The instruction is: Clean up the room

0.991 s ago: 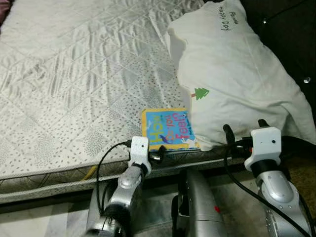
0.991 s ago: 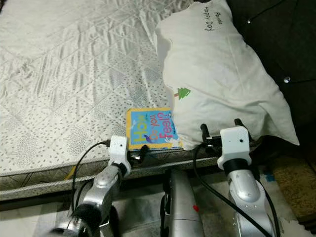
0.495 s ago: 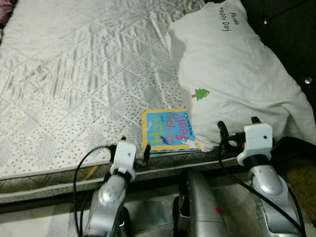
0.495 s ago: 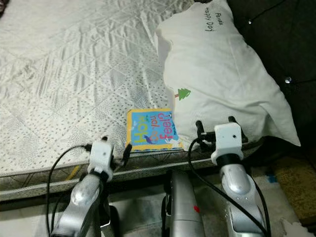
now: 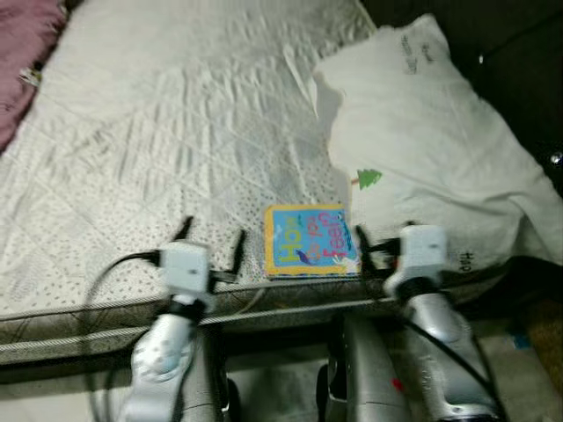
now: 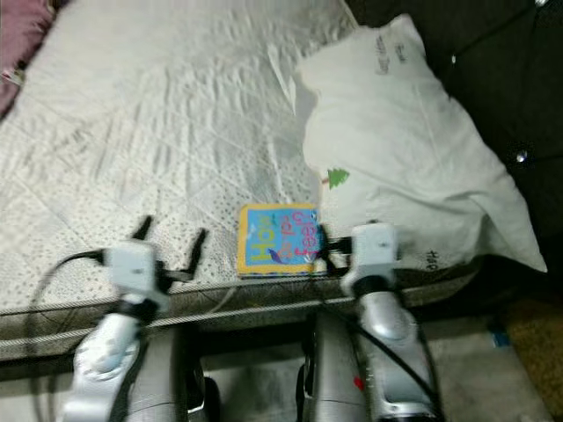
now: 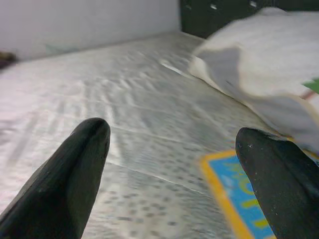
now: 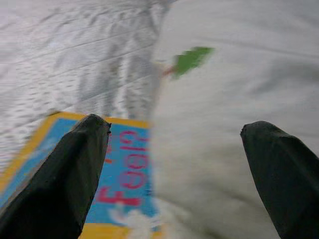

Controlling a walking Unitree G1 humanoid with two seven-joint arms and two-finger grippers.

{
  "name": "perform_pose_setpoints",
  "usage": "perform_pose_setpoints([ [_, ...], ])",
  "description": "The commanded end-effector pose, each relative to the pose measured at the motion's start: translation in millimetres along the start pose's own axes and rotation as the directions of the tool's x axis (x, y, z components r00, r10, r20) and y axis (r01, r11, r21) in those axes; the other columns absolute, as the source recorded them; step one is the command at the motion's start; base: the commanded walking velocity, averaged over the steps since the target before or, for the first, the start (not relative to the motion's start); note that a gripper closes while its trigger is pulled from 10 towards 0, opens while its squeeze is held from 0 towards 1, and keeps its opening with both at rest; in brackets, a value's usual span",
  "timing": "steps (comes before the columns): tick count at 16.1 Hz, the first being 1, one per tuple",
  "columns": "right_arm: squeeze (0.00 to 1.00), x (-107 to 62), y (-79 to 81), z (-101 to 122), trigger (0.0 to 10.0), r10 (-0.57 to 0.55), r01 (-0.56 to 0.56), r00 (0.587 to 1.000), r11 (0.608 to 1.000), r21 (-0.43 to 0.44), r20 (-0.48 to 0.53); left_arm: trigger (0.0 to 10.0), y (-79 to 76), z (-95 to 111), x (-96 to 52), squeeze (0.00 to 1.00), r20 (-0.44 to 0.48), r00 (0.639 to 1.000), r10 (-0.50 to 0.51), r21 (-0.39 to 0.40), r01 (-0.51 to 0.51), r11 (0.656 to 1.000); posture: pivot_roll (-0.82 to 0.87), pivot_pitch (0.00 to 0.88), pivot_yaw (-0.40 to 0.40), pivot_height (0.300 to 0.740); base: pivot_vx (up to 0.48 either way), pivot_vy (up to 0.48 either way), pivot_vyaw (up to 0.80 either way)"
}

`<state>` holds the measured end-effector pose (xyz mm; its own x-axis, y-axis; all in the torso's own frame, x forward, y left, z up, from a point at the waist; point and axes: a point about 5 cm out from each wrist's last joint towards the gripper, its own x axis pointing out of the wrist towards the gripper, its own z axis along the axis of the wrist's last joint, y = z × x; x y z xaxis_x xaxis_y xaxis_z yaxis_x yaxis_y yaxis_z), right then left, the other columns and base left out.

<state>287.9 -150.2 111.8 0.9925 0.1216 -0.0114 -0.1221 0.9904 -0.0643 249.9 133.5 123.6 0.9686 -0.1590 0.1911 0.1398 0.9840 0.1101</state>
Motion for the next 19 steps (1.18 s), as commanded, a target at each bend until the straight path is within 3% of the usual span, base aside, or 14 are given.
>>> perform_pose_setpoints([
  [1, 0.0, 3.0, 6.0, -4, 10.0, 0.027, -0.027, 0.999, 1.0, 0.003, -0.026, 10.0, 5.5, 0, -4.8, 0.0, -0.014, 0.999, 0.034, 0.007, -0.033, 0.999, 0.0, 0.078, 0.036, 0.562, 0.0, 0.0, 0.0],
  [3, 0.0, 11.6, 12.6, 2, 10.0, 0.061, -0.061, 0.998, 0.998, 0.0, 0.008, 10.0, 9.6, -1, -5.6, 0.0, -0.018, 0.998, 0.066, 0.01, -0.066, 0.998, 0.01, 0.041, 0.033, 0.562, 0.0, 0.0, 0.0],
  [7, 0.0, 20.5, 5.0, 15, 10.0, 0.005, -0.014, 0.997, 0.993, 0.121, 0.077, 10.0, 21.0, 0, -5.4, 0.0, -0.011, 0.993, 0.121, 0.024, -0.121, 0.992, 0.03, 0.0, 0.034, 0.562, 0.0, 0.0, 0.0],
  [11, 0.0, 35.3, 3.7, 24, 10.0, -0.016, -0.002, 0.994, 0.987, 0.161, 0.109, 10.0, 30.1, 1, 6.1, 0.0, 0.006, 0.989, 0.147, 0.039, -0.147, 0.988, 0.04, 0.0, 0.03, 0.612, 0.0, 0.0, 0.0],
  [19, 0.0, 45.4, 4.3, 32, 10.0, -0.011, -0.014, 0.99, 0.985, 0.171, 0.144, 10.0, 17.6, -3, 11.9, 0.0, 0.007, 0.99, 0.144, 0.011, -0.144, 0.99, 0.02, 0.0, 0.009, 0.71, 0.0, 0.0, 0.0],
])
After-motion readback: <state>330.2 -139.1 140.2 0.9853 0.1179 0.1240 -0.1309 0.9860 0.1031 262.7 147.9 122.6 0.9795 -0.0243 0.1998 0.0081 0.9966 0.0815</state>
